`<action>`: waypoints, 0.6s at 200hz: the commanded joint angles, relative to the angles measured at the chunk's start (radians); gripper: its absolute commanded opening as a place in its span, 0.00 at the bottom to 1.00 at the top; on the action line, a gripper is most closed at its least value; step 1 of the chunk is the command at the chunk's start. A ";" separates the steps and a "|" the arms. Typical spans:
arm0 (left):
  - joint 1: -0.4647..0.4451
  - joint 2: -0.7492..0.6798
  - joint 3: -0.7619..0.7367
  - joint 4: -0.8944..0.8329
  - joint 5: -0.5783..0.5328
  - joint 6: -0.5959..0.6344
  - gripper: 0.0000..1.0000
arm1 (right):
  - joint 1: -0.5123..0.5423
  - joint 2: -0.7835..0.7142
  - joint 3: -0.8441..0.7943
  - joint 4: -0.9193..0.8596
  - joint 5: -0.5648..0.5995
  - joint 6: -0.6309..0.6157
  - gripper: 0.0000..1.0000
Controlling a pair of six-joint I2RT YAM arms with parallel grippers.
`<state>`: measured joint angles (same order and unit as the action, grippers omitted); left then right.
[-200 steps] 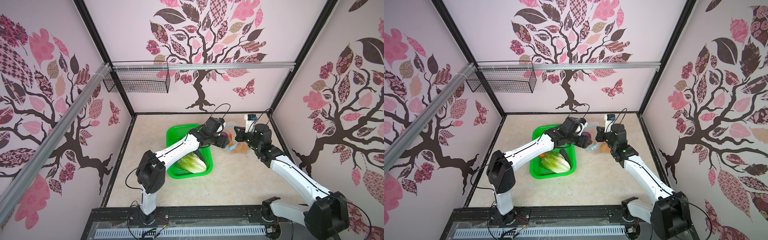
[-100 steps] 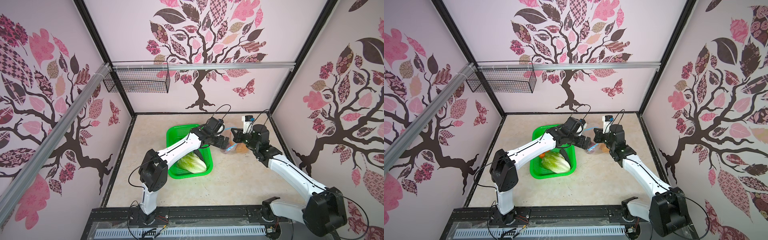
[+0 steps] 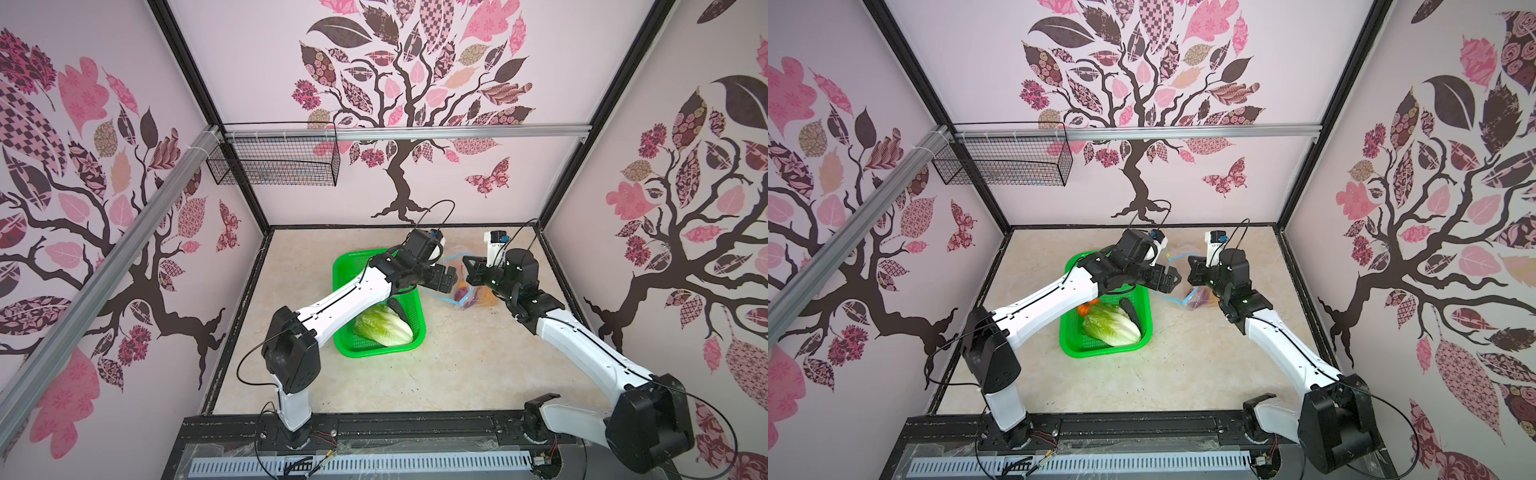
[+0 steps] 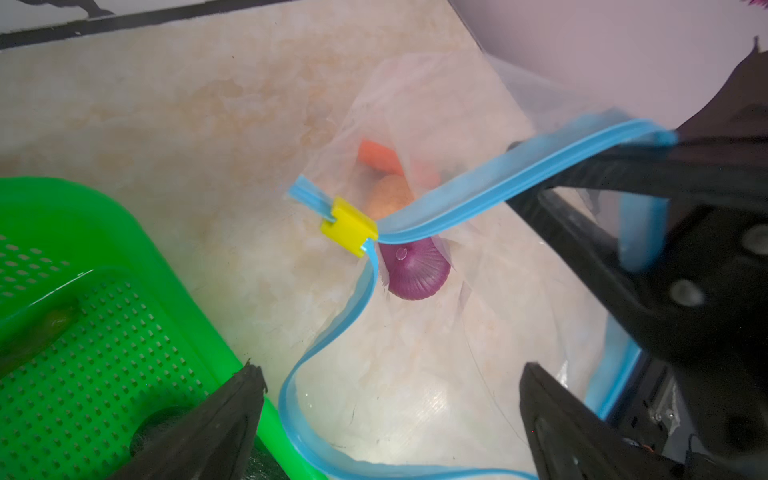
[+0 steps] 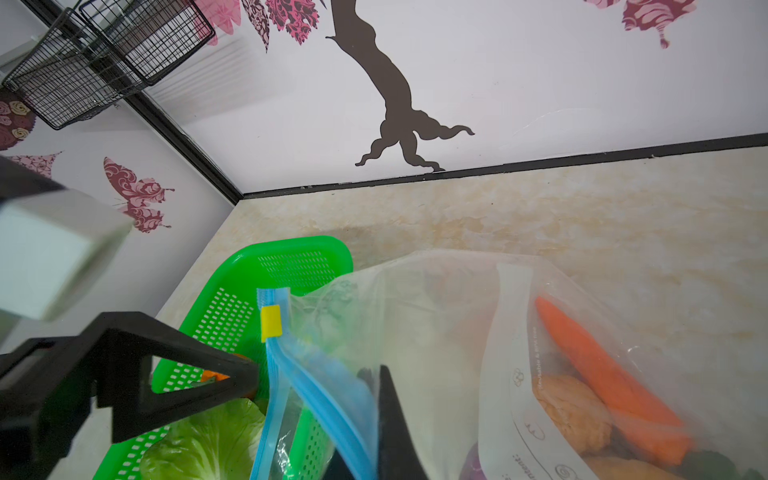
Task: Place the food in the zip-top bag and seal the zipper
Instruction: 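Move the left gripper back to the basket above the orange pumpkin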
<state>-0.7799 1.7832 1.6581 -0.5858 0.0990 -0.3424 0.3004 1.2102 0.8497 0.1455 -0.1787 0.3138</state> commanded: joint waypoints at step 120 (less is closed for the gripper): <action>0.224 -0.294 -0.347 -0.251 -0.275 -0.077 0.98 | 0.003 0.006 0.019 0.000 0.008 -0.008 0.00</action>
<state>-0.5655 1.4963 1.3823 -0.7166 -0.0818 -0.3740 0.3004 1.2102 0.8497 0.1425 -0.1757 0.3138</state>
